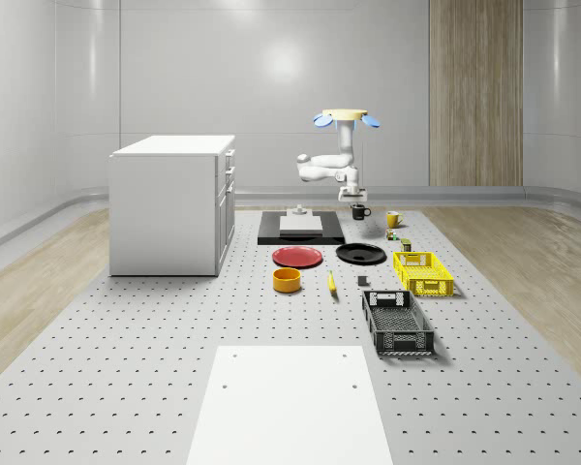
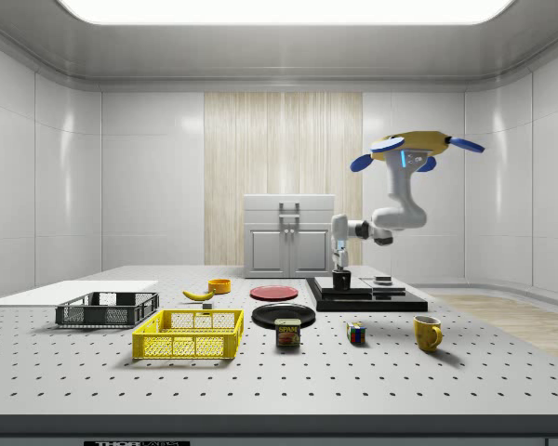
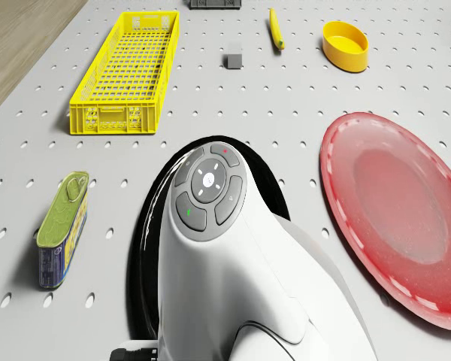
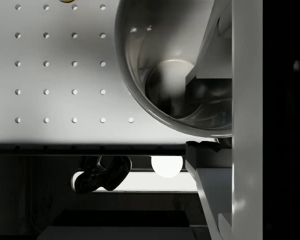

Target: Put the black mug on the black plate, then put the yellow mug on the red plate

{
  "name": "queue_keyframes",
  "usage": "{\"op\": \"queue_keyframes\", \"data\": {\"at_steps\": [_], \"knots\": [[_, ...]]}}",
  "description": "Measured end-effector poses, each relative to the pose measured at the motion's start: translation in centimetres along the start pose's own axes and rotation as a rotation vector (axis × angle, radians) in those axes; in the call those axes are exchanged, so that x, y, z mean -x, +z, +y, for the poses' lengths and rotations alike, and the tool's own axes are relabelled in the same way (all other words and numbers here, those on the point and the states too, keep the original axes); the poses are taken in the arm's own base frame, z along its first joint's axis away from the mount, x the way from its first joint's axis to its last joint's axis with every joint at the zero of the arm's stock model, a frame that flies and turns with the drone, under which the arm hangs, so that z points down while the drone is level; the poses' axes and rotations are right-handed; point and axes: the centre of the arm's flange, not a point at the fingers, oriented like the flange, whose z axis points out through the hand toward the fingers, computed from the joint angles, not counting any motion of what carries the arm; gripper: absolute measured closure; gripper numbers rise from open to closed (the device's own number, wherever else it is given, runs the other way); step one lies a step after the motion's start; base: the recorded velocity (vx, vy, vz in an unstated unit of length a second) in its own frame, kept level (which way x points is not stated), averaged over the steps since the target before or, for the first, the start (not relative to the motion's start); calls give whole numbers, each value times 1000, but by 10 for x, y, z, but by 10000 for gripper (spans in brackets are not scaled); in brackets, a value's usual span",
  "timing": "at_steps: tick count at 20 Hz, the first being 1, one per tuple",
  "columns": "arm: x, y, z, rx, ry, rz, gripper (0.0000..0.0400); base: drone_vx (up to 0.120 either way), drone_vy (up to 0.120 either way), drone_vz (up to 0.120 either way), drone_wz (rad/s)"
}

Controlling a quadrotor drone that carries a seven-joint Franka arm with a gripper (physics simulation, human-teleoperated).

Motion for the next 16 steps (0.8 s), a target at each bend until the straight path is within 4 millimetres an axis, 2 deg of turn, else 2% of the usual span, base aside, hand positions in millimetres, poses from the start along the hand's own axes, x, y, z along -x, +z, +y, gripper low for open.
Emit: {"op": "queue_keyframes", "data": {"at_steps": [7,12,16], "knots": [[0,0,0,0,0,0,290,120,0,0,0],[0,0,0,0,0,0,290,120,-120,0,0],[0,0,0,0,0,0,290,120,0,0,0]]}}
